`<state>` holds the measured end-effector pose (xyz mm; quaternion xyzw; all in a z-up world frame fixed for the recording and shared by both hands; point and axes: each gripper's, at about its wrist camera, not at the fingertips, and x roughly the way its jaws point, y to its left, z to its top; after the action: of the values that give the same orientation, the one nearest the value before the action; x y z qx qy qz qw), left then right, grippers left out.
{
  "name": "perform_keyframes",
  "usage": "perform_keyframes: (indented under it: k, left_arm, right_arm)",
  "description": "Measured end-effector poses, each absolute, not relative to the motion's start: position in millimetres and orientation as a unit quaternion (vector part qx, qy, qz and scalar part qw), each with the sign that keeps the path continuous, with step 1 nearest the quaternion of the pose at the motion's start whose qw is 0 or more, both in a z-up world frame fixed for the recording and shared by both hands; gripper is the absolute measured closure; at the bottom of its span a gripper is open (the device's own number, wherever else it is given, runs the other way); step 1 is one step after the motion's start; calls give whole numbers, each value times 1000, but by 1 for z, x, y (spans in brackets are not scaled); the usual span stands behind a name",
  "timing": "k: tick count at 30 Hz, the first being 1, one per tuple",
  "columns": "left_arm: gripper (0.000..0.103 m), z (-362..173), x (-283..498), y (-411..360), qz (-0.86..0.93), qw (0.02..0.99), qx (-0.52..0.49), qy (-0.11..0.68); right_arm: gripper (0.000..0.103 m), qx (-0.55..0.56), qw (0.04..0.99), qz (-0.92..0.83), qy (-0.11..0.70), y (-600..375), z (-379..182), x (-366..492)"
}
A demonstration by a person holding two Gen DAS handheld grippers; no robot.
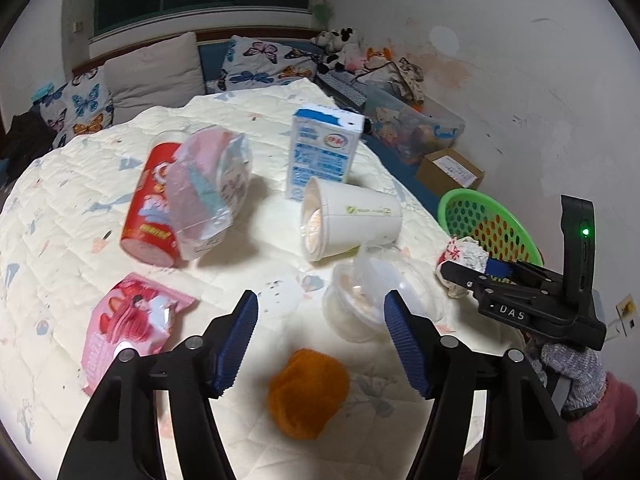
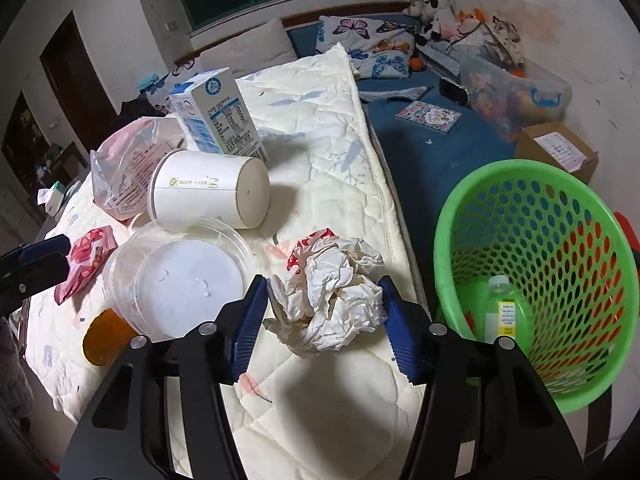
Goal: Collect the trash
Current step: 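Lift the tissue with the right tool while the left tool grasps the clear plastic lid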
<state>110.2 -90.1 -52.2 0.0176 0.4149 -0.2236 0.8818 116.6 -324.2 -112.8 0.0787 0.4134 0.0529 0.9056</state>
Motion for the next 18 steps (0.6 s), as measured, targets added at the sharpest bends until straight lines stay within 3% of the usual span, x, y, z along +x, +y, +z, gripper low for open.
perform_keyframes:
  k: [18]
  left_arm:
    - [67, -69, 154, -151, -259, 859, 90, 432]
  right_arm:
    - [48, 105, 918, 44, 379, -345, -90, 86]
